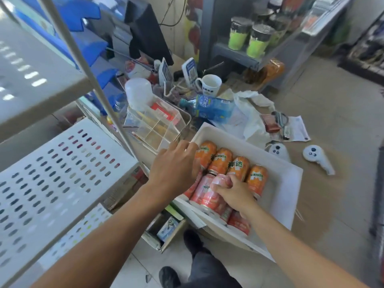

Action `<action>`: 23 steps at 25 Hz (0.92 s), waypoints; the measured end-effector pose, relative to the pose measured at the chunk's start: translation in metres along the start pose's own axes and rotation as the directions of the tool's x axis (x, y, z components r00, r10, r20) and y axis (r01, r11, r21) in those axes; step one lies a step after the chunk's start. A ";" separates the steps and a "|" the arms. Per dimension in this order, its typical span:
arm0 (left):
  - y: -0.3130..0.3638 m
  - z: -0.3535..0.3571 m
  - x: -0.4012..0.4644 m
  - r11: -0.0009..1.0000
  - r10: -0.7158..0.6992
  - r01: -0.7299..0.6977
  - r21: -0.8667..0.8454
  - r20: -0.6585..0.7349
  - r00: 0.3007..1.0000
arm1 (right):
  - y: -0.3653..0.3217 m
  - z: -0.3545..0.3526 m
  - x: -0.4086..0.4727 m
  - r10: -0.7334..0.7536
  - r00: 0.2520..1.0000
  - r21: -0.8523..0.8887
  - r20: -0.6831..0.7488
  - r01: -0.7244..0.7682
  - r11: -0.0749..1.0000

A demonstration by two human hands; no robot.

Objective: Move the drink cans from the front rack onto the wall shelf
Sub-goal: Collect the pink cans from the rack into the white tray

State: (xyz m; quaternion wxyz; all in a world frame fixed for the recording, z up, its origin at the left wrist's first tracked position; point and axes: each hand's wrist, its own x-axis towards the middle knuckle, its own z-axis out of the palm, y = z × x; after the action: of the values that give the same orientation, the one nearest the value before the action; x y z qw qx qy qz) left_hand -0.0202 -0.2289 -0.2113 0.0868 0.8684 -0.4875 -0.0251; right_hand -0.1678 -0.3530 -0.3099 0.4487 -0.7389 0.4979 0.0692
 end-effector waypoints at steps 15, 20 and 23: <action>-0.077 -0.110 -0.095 0.925 -0.352 0.380 0.005 -0.365 0.862 | -0.201 -0.003 -0.077 -0.719 0.689 -0.332 0.088 0.701 0.631; -0.114 -0.166 -0.155 0.813 -0.518 0.582 -0.028 -0.491 0.700 | -0.299 0.029 -0.149 -0.950 0.294 -0.163 0.108 0.948 0.275; -0.131 -0.193 -0.182 0.725 -0.591 0.688 -0.040 -0.549 0.591 | -0.346 0.051 -0.174 -0.978 0.157 -0.106 0.138 0.984 0.143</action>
State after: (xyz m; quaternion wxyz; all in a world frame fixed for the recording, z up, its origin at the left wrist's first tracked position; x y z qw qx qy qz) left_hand 0.0192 0.0173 -0.0523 0.1247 0.9609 -0.0982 0.2269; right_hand 0.0399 -0.1637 -0.0387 0.3299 -0.9187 -0.1170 -0.1830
